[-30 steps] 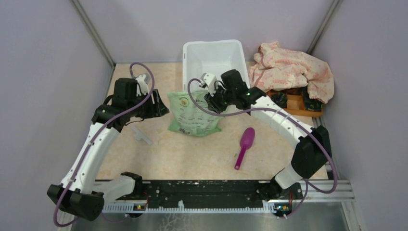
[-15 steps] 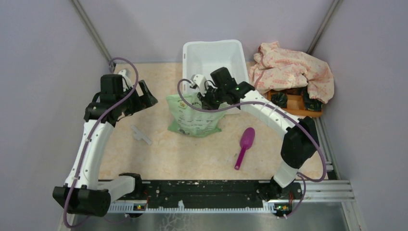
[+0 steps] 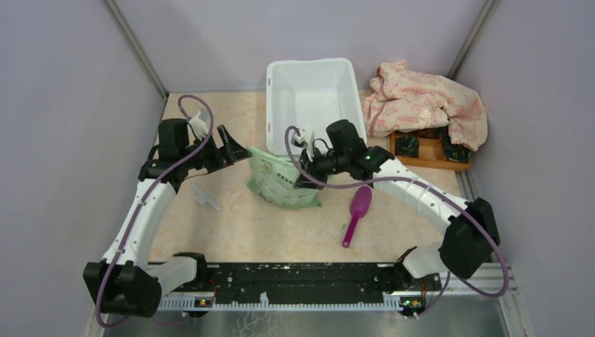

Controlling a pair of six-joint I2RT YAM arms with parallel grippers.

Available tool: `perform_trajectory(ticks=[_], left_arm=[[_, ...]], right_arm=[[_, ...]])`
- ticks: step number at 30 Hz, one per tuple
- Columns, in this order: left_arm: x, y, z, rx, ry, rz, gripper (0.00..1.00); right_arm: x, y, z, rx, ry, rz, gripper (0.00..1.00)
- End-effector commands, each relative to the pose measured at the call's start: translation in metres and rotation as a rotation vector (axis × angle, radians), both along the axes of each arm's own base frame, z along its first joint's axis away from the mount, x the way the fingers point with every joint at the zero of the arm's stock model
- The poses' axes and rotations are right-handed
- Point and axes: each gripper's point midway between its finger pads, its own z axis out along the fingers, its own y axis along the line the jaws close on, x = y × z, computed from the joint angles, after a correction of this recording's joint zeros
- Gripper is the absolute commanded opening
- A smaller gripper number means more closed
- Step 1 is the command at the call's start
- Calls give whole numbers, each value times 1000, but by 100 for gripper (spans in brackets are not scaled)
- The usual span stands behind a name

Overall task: Fill the litter box with clean litter
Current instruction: Open the cat litter bag at the center of the board.

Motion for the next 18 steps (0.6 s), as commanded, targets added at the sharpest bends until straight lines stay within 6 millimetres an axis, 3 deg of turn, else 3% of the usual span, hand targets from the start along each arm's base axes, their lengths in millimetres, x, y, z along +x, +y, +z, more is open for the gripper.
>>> perform_trajectory(ticks=[1, 3, 9, 14, 18], left_arm=[[-5, -12, 19, -85, -69, -53, 99], [-4, -11, 20, -86, -65, -41, 99], [-3, -6, 25, -71, -77, -2, 99], [-4, -4, 8, -51, -38, 0, 98], [-4, -4, -8, -54, -10, 0, 98]], right_arm=[[-26, 15, 48, 227, -23, 60, 0], [-31, 18, 39, 224, -23, 19, 0], [-29, 13, -19, 125, -29, -203, 0], [-10, -7, -61, 74, -19, -412, 0], [0, -9, -79, 6, -9, -453, 0]])
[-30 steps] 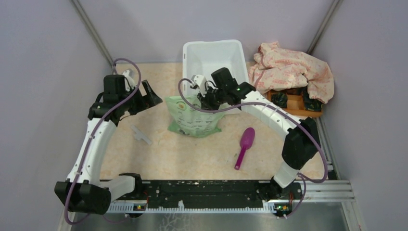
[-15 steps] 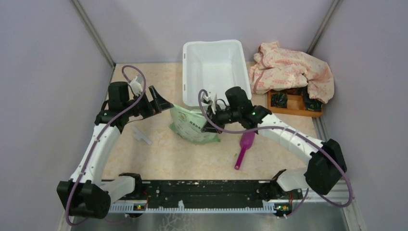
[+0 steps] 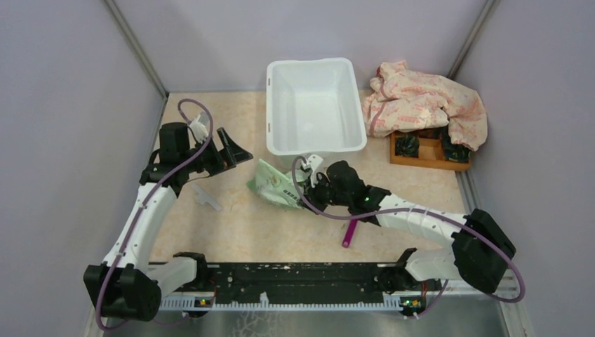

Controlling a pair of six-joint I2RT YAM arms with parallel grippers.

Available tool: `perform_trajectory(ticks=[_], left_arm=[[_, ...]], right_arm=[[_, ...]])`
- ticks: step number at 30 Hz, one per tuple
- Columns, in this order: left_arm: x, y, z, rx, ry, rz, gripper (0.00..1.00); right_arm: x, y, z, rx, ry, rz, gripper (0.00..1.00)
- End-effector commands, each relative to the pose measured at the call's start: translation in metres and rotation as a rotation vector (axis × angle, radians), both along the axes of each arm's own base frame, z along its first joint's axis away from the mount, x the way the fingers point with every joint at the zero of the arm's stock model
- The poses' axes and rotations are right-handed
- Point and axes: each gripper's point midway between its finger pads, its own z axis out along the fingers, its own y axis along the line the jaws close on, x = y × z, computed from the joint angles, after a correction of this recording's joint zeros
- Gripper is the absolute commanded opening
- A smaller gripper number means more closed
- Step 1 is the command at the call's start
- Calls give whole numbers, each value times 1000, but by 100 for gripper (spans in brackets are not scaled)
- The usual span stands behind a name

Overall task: Fill the litter box with clean litter
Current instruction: Open the cat litter bag at the center of the board.

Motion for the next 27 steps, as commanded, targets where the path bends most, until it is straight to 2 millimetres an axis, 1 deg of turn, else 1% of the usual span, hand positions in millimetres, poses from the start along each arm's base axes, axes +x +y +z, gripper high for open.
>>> perform_trajectory(ticks=[1, 2, 3, 6, 7, 9, 11, 14, 16, 18, 21, 23, 25, 27], left_arm=[[2, 1, -14, -1, 12, 2, 97], [2, 0, -17, -6, 20, 0, 97], [2, -1, -21, -11, 30, -4, 96], [4, -3, -32, -21, 53, -9, 95], [5, -3, -37, -22, 61, -8, 95], [6, -3, -44, -17, 76, -6, 94], [7, -2, -49, -11, 85, -5, 93], [9, 1, -53, 13, 81, 4, 93], [10, 4, -52, 31, 72, 15, 93], [11, 8, -52, 54, 69, 26, 93], [13, 17, -51, 96, 67, 61, 94], [15, 29, -53, 119, 76, 92, 94], [16, 43, -55, 125, 88, 117, 95], [20, 62, -54, 125, 88, 166, 95]], right_arm=[[27, 1, -6, -32, -16, -130, 0], [27, 4, -6, -32, -10, -120, 10], [27, 8, -5, -25, -8, -110, 16], [31, 20, 5, -3, -19, -93, 33], [35, 23, 7, -9, -21, -89, 36], [41, 31, 5, -37, -17, -78, 40], [47, 38, -6, -73, 1, -78, 43], [53, 51, -16, -96, 18, -75, 43], [55, 61, -25, -116, 28, -72, 42], [52, 68, -39, -162, 51, -69, 38], [42, 81, -58, -199, 88, -50, 32], [33, 90, -65, -179, 130, -49, 28], [24, 104, -65, -139, 162, -48, 24], [14, 116, -63, -87, 221, -56, 22]])
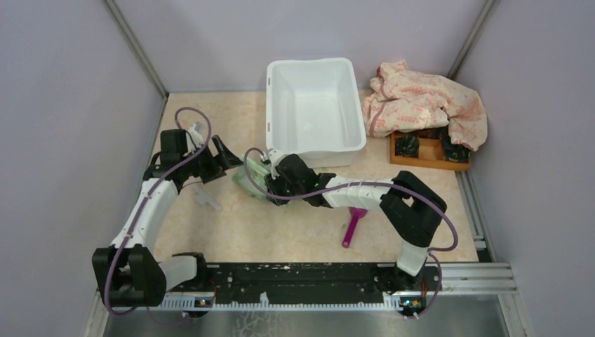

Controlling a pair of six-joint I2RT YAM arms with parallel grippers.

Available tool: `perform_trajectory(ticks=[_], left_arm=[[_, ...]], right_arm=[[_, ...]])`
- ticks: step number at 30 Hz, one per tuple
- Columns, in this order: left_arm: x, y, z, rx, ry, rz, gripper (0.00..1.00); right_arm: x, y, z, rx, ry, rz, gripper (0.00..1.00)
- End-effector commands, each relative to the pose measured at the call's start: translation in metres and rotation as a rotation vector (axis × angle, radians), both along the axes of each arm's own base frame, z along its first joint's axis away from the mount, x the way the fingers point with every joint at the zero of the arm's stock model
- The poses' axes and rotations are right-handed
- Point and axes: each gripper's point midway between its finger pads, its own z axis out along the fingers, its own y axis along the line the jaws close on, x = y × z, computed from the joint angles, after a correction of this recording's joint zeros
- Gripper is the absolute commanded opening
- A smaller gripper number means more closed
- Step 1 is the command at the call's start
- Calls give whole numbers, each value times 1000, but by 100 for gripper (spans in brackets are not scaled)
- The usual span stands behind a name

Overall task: Fill the litter box with clean litter
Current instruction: Open the cat litter bag at the center of the board.

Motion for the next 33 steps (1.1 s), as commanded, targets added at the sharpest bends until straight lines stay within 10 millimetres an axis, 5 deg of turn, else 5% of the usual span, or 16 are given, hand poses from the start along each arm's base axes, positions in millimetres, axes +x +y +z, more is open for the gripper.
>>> perform_trajectory(ticks=[1, 7, 14, 21, 33], left_arm=[[11, 36, 13, 54, -49, 81, 95], [20, 40, 18, 27, -54, 89, 94], [26, 32, 16, -20, -43, 54, 93], [26, 26, 16, -43, -43, 32, 90], [20, 25, 17, -28, -48, 21, 89]], right_arm=[[-35, 27, -15, 74, 184, -4, 21], [-55, 44, 30, 266, 256, -21, 15], [-57, 30, 87, 353, 218, -61, 12], [-57, 6, 88, 255, 165, -78, 43], [-48, -56, 147, 183, -40, -128, 47]])
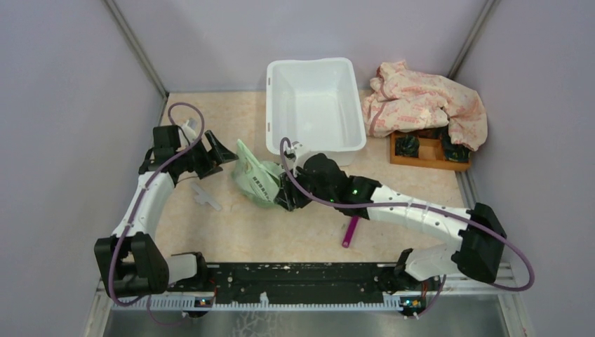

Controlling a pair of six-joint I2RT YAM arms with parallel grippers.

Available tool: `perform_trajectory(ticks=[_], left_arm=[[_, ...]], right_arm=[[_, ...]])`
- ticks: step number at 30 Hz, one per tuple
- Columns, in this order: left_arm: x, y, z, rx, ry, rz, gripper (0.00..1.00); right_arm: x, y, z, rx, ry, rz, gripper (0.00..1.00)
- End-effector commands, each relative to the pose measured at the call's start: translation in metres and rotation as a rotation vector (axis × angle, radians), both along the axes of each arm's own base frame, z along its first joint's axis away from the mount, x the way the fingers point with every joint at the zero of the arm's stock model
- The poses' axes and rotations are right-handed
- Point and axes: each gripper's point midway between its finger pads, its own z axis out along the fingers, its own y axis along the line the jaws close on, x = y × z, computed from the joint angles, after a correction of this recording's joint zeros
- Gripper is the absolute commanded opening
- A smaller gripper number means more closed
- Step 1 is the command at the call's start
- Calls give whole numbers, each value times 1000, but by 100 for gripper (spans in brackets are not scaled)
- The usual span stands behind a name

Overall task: Fill the litter box with clean litter
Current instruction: Open the cat litter bag at the center of the board.

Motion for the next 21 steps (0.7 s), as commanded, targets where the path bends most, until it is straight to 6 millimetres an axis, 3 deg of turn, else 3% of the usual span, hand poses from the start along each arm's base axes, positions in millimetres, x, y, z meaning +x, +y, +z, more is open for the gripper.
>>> perform_trajectory(ticks=[1, 9, 21], left_arm=[[0, -3, 16, 8, -60, -30, 89], [-2, -3, 19, 14, -68, -34, 89], [-3, -3, 19, 14, -72, -38, 89]], right_arm=[[12, -17, 43, 25, -111, -36, 46], [23, -18, 23, 13, -80, -42, 31], [20, -31, -28, -115, -9, -58, 28]])
